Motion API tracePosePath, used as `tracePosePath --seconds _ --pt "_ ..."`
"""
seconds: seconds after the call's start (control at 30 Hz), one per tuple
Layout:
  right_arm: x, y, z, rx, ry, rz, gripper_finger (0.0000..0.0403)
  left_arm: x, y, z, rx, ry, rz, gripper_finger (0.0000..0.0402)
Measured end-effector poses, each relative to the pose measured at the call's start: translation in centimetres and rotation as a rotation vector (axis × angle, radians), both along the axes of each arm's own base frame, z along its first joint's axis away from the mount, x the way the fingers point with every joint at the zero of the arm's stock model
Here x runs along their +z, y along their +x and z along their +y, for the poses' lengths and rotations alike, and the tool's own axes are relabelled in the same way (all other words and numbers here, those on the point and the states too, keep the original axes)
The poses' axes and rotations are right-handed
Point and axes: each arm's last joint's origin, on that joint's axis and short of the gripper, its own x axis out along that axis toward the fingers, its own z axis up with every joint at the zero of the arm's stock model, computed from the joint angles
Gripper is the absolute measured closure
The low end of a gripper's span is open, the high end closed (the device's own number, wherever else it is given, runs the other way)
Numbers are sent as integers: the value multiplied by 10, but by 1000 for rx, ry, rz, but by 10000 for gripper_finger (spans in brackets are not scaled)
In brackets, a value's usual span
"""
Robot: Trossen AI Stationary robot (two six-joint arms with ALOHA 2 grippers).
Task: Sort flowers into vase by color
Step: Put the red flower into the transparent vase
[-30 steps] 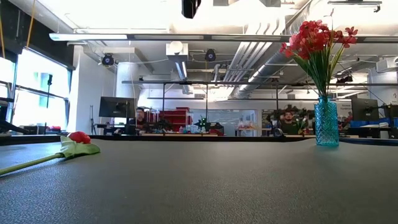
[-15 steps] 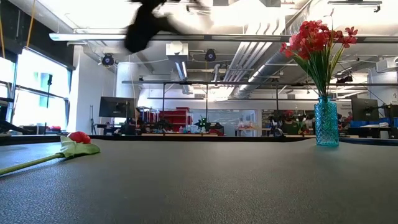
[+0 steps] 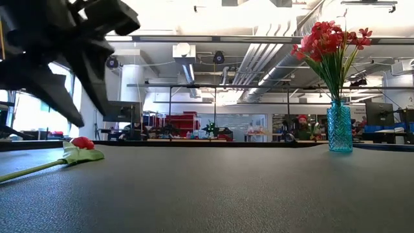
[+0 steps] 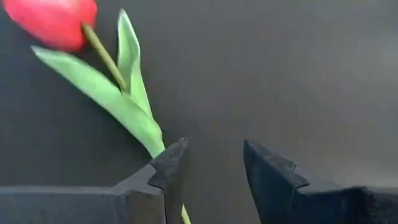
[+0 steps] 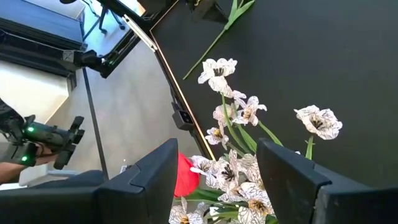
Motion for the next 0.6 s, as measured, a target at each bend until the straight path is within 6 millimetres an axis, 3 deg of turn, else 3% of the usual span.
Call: tracePosePath --seconds 0.43,0.6 --pt "1 1 1 -1 12 -8 199 -50 -1 -6 -40 2 193 259" --pt "2 2 2 -1 31 -20 199 -50 2 -8 -50 13 204 288"
